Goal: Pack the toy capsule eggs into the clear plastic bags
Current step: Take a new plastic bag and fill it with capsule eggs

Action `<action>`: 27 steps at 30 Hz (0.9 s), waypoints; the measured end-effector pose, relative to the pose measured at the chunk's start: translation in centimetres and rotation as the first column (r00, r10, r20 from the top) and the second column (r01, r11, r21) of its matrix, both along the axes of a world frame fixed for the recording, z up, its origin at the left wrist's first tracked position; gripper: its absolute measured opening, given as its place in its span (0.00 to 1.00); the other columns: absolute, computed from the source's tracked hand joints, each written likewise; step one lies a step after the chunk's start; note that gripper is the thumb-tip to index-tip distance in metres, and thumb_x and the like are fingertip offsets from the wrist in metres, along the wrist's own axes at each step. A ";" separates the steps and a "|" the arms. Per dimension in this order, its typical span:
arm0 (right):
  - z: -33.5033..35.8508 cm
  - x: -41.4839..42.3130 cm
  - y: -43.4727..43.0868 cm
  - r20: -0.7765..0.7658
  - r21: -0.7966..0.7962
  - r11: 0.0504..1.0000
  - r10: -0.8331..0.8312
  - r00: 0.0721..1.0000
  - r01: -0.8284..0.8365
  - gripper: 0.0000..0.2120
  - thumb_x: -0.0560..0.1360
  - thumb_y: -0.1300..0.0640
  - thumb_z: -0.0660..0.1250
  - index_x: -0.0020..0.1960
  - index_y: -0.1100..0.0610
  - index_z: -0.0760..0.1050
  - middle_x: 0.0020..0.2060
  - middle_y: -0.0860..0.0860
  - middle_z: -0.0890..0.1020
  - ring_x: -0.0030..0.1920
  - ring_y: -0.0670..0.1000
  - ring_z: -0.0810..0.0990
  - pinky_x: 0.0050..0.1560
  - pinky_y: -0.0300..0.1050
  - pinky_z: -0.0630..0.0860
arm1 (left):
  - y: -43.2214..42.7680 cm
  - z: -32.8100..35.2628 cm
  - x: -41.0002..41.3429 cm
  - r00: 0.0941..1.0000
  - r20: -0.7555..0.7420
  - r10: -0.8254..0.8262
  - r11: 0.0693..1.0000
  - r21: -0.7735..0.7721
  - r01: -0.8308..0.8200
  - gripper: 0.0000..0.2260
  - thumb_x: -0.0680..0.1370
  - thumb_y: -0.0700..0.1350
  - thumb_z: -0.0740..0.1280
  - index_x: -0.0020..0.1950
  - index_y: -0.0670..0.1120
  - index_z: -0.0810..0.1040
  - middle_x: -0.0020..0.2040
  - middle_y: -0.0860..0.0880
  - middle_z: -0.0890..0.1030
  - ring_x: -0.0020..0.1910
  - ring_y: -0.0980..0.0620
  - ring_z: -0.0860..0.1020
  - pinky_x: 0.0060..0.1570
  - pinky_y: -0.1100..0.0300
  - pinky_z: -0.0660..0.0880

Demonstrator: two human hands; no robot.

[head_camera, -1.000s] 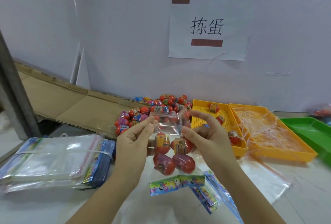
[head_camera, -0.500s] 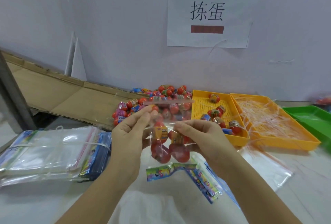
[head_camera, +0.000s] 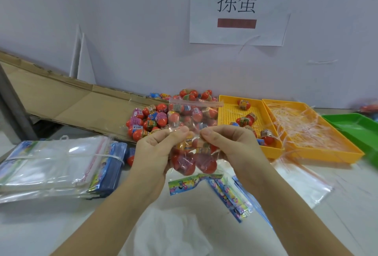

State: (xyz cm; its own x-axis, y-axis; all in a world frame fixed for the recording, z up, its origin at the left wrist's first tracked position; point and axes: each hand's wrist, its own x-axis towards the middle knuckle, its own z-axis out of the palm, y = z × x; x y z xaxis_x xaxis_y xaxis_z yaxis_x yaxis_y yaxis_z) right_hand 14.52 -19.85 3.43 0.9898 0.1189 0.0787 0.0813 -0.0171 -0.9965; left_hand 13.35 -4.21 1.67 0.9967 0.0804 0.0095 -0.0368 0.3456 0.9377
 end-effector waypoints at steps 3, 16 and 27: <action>0.2 -0.1 0.0 -0.003 -0.013 1.000 0.018 1.000 -0.018 0.03 0.71 0.56 0.71 0.42 0.55 0.84 0.37 0.54 0.85 0.36 0.50 0.81 0.38 0.45 0.77 | 0.0 0.0 0.0 0.999 0.034 0.024 0.999 0.032 -0.026 0.15 0.57 0.54 0.74 0.39 0.48 0.87 0.38 0.47 0.85 0.33 0.54 0.82 0.30 0.62 0.78; 0.5 -0.2 -0.3 -0.006 -0.027 0.999 0.033 0.999 -0.033 0.05 0.71 0.55 0.73 0.47 0.52 0.82 0.37 0.51 0.85 0.35 0.46 0.81 0.30 0.37 0.74 | 0.2 0.0 0.1 0.954 0.172 0.245 0.959 -0.189 -0.212 0.08 0.71 0.46 0.69 0.45 0.46 0.86 0.44 0.45 0.87 0.42 0.51 0.86 0.33 0.66 0.78; 0.9 -0.3 -0.4 0.027 -0.037 0.999 0.030 0.999 -0.029 0.17 0.61 0.46 0.74 0.48 0.49 0.80 0.38 0.49 0.86 0.36 0.46 0.83 0.32 0.38 0.75 | -0.1 0.0 -0.1 0.942 0.201 0.268 0.952 -0.206 -0.226 0.07 0.68 0.44 0.71 0.43 0.48 0.86 0.44 0.45 0.87 0.42 0.49 0.86 0.36 0.64 0.80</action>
State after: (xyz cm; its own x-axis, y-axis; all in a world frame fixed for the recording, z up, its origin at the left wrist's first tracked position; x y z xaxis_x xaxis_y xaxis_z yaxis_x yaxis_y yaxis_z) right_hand 14.24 -20.22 4.31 0.9833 0.1513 0.1012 0.1099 -0.0507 -0.9926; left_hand 13.29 -4.32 1.71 0.9188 0.3446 0.1924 -0.3437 0.4587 0.8194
